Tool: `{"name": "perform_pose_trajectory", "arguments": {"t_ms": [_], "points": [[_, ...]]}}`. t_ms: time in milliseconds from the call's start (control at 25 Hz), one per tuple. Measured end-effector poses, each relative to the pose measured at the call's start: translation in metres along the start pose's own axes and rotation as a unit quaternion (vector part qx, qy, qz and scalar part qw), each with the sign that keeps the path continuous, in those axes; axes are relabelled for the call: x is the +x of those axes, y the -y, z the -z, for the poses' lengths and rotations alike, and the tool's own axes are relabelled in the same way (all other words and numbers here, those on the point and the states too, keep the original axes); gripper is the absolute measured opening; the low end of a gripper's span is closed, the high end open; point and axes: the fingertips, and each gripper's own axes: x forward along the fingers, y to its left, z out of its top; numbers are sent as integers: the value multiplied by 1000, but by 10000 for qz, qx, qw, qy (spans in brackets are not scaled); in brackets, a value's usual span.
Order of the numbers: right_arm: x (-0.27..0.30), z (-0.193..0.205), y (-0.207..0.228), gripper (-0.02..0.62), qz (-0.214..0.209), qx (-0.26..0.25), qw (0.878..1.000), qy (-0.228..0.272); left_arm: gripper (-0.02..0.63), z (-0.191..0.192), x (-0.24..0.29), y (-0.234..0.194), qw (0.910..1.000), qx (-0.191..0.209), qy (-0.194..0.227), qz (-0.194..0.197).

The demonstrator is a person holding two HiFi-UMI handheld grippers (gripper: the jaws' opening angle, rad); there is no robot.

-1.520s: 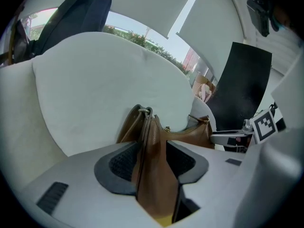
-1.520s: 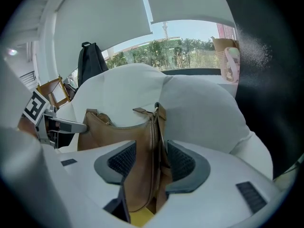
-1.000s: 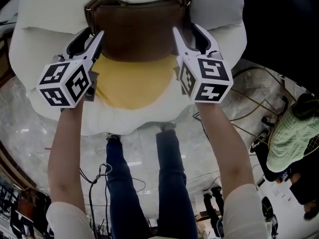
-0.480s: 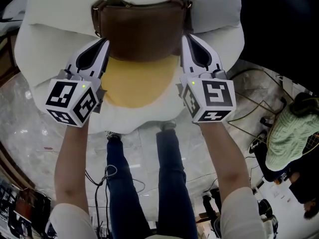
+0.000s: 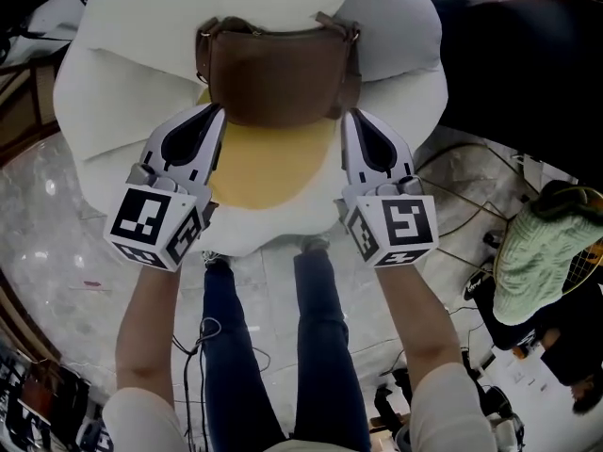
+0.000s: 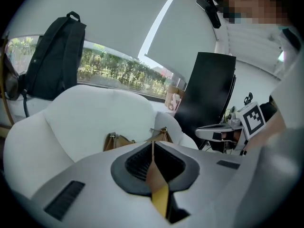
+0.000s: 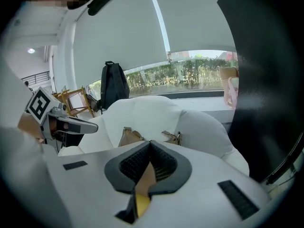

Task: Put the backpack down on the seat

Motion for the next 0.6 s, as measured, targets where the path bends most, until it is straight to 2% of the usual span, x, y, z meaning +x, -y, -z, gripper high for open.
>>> {"name": "perform_pose_trajectory", "arguments": {"t_ms": [440,600], "points": [[-51,-49,-23,31,-139,155,9996,211,43,-41,-46,39,9998,-35,184,83],[-75,-68,-36,31,-262,-10,9991,324,43,-60,-67,57,9995,17,275,122]]}}
